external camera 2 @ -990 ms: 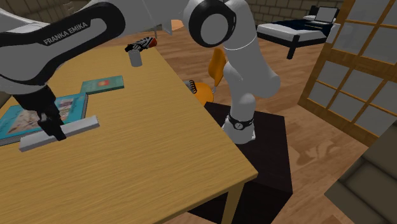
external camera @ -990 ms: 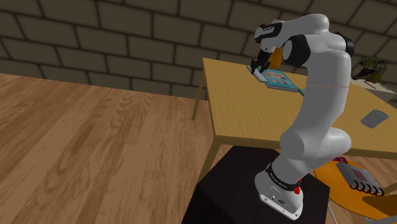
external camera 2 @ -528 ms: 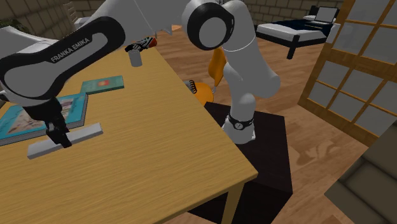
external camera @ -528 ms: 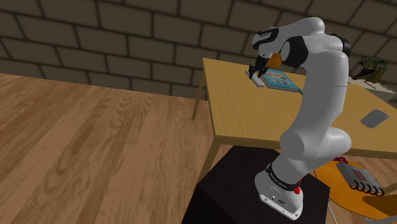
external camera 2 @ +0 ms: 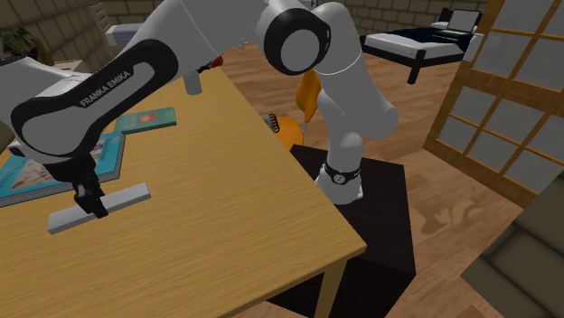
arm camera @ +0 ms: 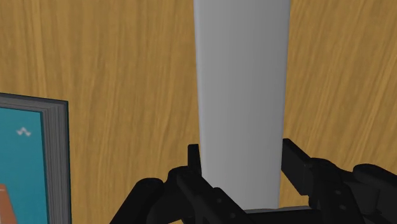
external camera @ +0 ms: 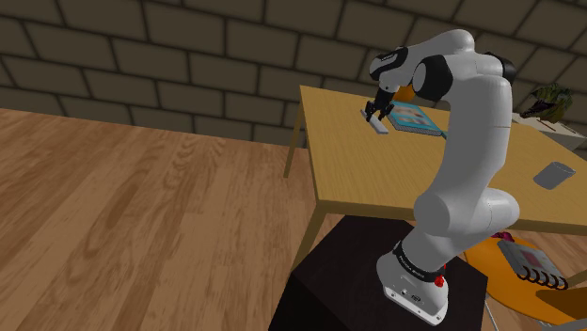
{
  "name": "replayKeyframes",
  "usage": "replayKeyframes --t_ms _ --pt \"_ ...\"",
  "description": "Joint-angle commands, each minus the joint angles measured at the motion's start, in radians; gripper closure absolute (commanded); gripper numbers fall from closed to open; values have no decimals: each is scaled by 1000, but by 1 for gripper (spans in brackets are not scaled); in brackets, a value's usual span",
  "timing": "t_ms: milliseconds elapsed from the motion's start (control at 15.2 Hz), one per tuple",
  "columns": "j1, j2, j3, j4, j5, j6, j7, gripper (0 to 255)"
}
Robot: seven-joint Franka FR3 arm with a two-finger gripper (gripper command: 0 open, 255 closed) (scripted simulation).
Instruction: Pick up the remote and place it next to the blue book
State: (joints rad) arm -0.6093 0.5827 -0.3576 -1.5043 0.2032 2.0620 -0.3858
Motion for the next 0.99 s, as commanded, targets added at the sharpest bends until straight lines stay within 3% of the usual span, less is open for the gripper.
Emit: replayKeyframes --t_ms 0,264,330,660,924 --pt "0 0 0 -1 0 2 0 255" --pt "0 0 0 -1 0 2 0 255" --pt "0 0 0 -1 0 2 0 0" --pt "0 0 0 -1 0 2 0 0" --pt "4 -44 -11 60 -18 -101 12 0"
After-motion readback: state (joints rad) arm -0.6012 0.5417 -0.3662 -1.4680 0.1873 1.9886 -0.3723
